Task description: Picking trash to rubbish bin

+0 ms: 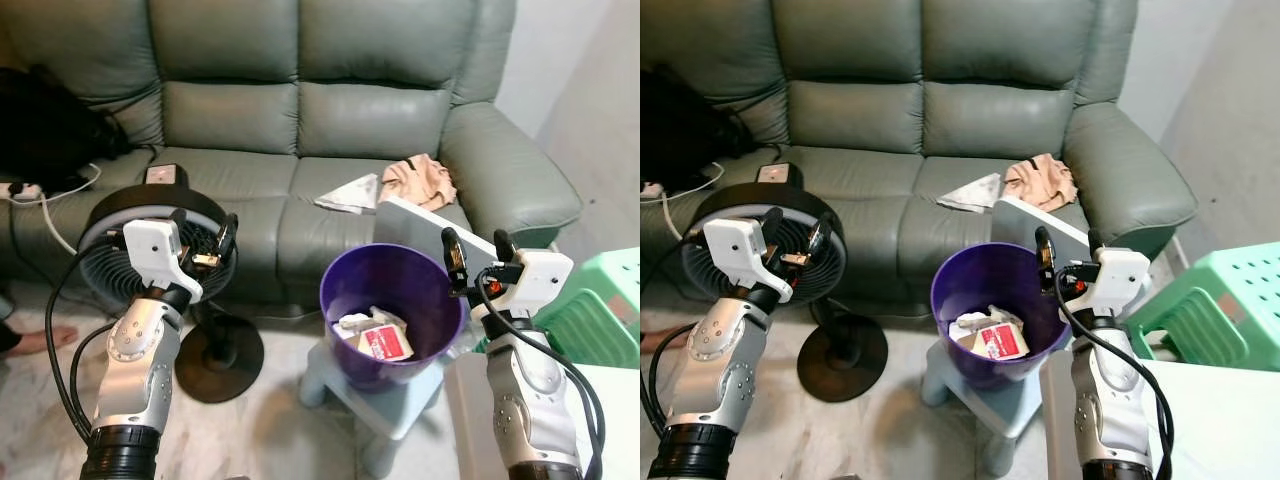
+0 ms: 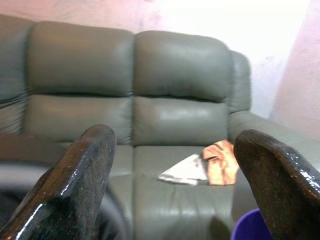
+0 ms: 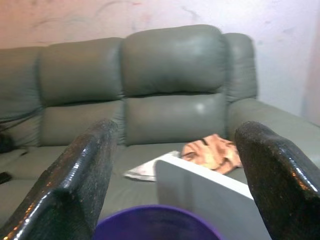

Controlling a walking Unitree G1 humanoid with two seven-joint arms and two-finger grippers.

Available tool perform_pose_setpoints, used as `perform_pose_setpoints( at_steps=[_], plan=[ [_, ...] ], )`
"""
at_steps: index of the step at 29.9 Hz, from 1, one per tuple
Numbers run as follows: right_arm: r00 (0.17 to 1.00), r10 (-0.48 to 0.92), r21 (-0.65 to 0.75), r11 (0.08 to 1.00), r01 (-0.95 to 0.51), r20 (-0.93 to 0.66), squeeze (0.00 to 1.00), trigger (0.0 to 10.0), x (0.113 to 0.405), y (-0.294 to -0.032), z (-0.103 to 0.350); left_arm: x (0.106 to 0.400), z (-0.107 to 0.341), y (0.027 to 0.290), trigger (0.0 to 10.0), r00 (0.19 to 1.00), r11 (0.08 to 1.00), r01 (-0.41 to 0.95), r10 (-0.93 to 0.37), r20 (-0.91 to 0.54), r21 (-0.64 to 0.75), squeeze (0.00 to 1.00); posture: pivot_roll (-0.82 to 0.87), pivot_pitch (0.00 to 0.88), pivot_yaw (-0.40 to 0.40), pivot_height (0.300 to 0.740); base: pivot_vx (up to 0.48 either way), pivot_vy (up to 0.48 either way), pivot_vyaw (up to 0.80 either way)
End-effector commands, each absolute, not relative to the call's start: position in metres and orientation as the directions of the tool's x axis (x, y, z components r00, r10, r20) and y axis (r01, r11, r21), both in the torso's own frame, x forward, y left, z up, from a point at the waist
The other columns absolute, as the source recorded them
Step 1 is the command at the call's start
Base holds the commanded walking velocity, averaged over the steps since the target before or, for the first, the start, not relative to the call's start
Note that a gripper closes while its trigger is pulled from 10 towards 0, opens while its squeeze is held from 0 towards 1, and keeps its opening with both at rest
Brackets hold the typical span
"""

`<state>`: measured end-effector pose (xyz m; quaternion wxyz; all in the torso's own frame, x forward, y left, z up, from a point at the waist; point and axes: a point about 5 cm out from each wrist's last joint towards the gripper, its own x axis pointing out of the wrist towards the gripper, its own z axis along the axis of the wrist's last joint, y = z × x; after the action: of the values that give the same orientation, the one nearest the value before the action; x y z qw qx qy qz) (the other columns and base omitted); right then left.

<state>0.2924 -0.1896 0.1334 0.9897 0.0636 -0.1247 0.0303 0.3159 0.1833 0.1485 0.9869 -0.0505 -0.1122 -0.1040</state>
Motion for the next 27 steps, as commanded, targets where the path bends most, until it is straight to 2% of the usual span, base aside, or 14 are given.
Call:
perform_pose_setpoints(
  at_steps=[1,7,24,27],
  plan=[
    [0.967,0.05,0.102,0.992,-0.078,0.251,0.0,10.0,0.2937,-0.1885,0.1369,0.317,0.149,0.1849,10.0,0.954,0.975,0.207,-0.183,0.237,-0.079,0.0,0.05,0.014,-0.02,0.715,0.0,0.0,-0.71],
    [0.967,0.053,0.066,0.995,-0.072,0.251,0.0,10.0,0.2973,-0.1881,0.1389,0.3199,0.1463,0.1846,10.0,0.959,0.973,0.202,-0.174,0.222,-0.11,0.0,0.05,0.0,-0.02,0.715,0.0,0.0,-0.7],
    [0.965,0.072,0.053,0.995,-0.088,0.254,0.0,10.0,0.2991,-0.1853,0.1413,0.3225,0.1436,0.1811,10.0,0.96,0.97,0.204,-0.172,0.219,-0.132,0.0,0.05,0.0,-0.026,0.715,0.0,0.441,-0.71],
    [0.965,0.076,0.051,0.995,-0.091,0.253,0.0,10.0,0.299,-0.1844,0.1414,0.322,0.1424,0.1794,10.0,0.962,0.973,0.202,-0.175,0.212,-0.113,0.0,0.04,0.0,-0.027,0.715,0.0,0.0,-0.71]
  ],
)
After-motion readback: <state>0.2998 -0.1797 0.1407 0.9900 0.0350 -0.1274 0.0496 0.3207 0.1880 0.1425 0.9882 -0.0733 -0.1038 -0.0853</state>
